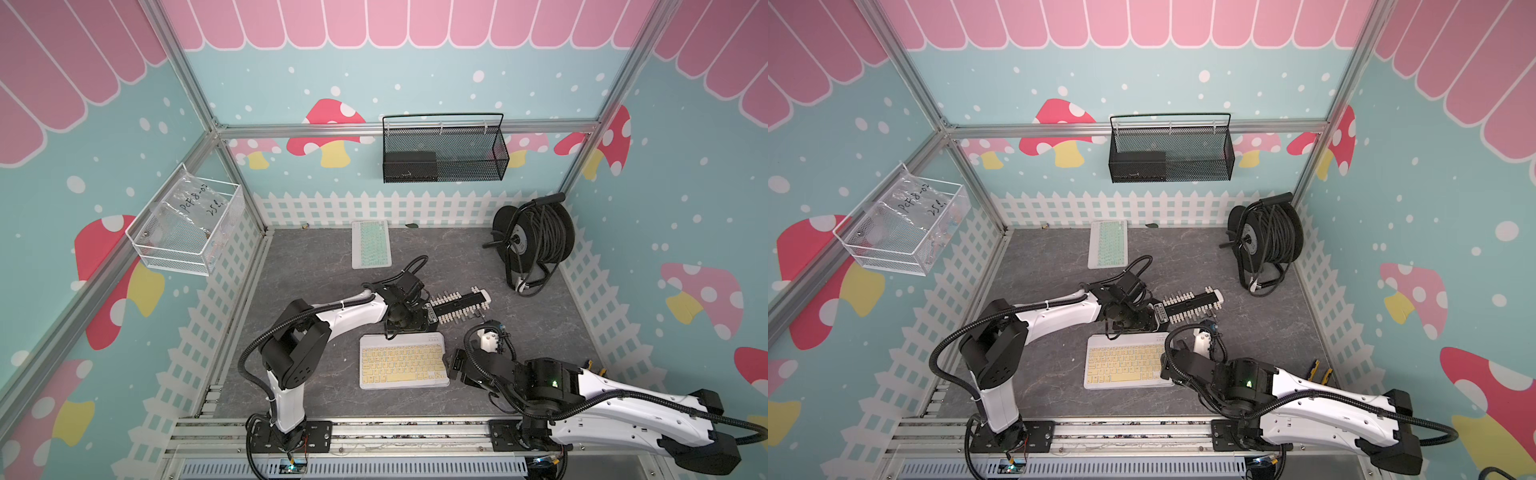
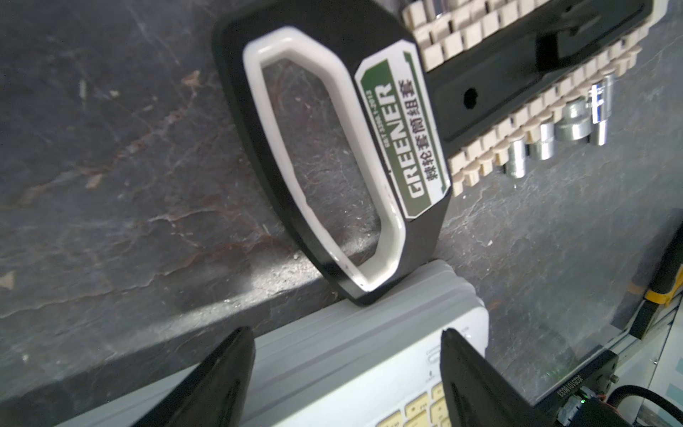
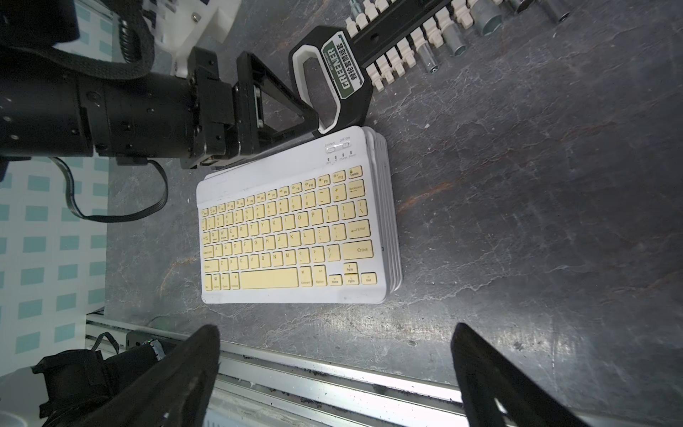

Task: Stack the numeric keypads
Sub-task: Adjust the numeric keypads at the center of the board, then move the numeric keypad to the center of the board.

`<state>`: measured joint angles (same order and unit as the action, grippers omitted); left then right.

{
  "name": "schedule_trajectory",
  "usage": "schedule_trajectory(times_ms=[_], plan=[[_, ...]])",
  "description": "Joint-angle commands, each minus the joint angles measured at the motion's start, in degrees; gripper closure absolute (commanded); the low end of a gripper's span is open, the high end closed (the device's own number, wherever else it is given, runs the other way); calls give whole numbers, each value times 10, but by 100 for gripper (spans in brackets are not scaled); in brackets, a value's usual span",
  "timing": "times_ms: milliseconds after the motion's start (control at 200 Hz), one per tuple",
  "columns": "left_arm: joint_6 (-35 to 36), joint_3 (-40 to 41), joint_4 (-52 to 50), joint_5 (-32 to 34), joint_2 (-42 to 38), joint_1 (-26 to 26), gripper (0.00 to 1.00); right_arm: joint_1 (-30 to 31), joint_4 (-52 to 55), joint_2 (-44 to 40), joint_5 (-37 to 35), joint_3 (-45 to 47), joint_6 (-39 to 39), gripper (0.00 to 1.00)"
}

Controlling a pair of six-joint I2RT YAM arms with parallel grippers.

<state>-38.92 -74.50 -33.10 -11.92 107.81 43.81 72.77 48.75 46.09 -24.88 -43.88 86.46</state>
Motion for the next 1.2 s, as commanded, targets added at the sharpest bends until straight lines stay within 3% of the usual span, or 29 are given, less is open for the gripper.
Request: schedule_trajectory(times_ms=[0, 260, 595, 876, 1001, 1161, 1191], plan=[[-9, -24, -11, 19, -5, 3, 19, -2, 20, -7, -16, 7, 9, 1], [-22, -12, -51, 89, -109, -13, 17, -30, 13, 12, -9, 21, -16, 0], [-92, 199, -137, 179, -336, -45, 15, -142, -174, 76, 112, 70, -162, 0], [-140, 312, -113, 151, -430, -82, 12, -156, -270, 196, 176, 48, -214, 0], [-132, 320, -97, 140, -459, -105, 10, -156, -227, 220, 136, 8, -241, 0], [-106, 301, -65, 80, -471, -194, 8, -173, -197, 216, 93, -46, -308, 1], [-99, 293, -60, 69, -466, -200, 1, -181, -197, 219, 95, -55, -320, 0]])
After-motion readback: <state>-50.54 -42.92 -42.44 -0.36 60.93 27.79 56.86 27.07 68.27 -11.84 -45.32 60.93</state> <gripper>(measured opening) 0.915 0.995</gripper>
